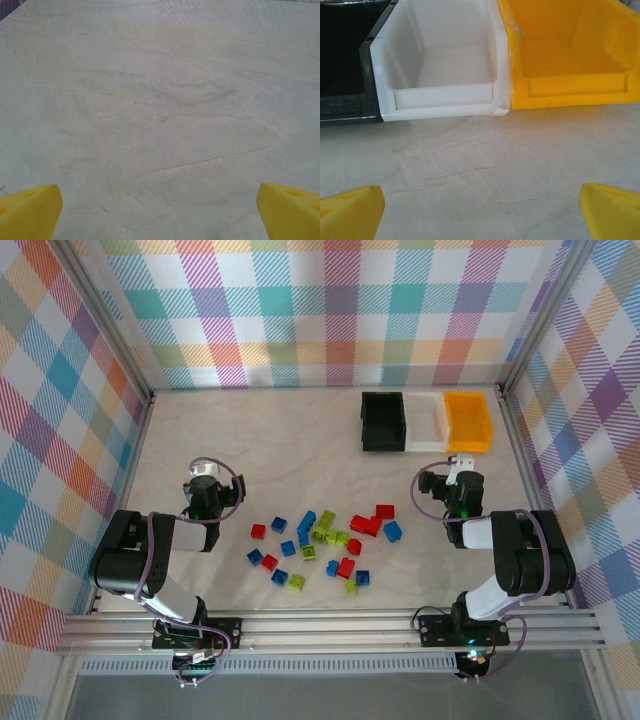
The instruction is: Sort the legos into containers by color
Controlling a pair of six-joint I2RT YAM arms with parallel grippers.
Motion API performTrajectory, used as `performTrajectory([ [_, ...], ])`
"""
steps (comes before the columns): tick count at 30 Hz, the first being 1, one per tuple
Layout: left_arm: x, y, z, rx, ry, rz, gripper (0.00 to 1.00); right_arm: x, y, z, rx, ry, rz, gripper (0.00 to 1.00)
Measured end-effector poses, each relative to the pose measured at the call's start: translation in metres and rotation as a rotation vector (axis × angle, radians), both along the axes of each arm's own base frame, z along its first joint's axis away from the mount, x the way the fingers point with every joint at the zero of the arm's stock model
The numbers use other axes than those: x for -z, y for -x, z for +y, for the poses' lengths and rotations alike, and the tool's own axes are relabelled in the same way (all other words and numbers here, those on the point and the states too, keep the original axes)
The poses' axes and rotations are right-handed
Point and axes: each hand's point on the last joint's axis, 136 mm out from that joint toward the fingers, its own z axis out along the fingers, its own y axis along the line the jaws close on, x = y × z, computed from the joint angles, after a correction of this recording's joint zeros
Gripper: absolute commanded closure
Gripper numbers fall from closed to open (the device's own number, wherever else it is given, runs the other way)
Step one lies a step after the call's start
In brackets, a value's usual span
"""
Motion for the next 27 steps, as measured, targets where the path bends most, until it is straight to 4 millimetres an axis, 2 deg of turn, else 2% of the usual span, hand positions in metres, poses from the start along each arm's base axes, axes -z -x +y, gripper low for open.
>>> performTrajectory([
  [2, 0.000, 0.001, 0.000, 0.000, -0.004, 0.020, 0.00, 0.000, 0.002, 0.001, -0.010, -0.004, 0.023, 0.00],
  [4, -0.009, -0.001, -0.003, 0.005, -0.014, 0.037, 0.00, -0.011, 0.000, 0.003, -0.021, -0.009, 0.026, 0.00],
  [7, -0.048, -0.007, -0.007, -0.003, -0.035, -0.030, 0.00, -0.037, -0.005, 0.003, -0.021, -0.013, -0.008, 0.00],
  [10, -0.081, -0.005, -0.013, -0.004, -0.027, -0.099, 0.00, -0.051, -0.003, -0.003, 0.027, -0.031, -0.013, 0.00],
  [15, -0.098, -0.005, -0.008, -0.076, 0.050, -0.125, 0.00, -0.053, -0.002, -0.027, 0.195, -0.029, 0.082, 0.00],
  [17, -0.103, -0.007, -0.006, -0.109, 0.096, -0.132, 0.00, -0.066, -0.010, -0.037, 0.279, -0.049, 0.096, 0.00],
  [19, -0.114, -0.010, -0.008, -0.124, 0.159, -0.156, 0.00, -0.083, -0.017, -0.043, 0.356, -0.119, 0.072, 0.00],
  [21, -0.128, -0.011, -0.012, -0.123, 0.240, -0.201, 0.00, -0.092, -0.017, -0.042, 0.374, -0.205, 0.044, 0.00],
  [24, -0.146, -0.005, -0.011, -0.168, 0.395, -0.253, 0.00, -0.090, -0.007, -0.040, 0.388, -0.360, 0.030, 0.00],
  [27, -0.161, 0.002, 0.008, -0.312, 0.540, -0.242, 0.00, -0.077, -0.003, -0.041, 0.353, -0.516, 0.036, 0.00],
])
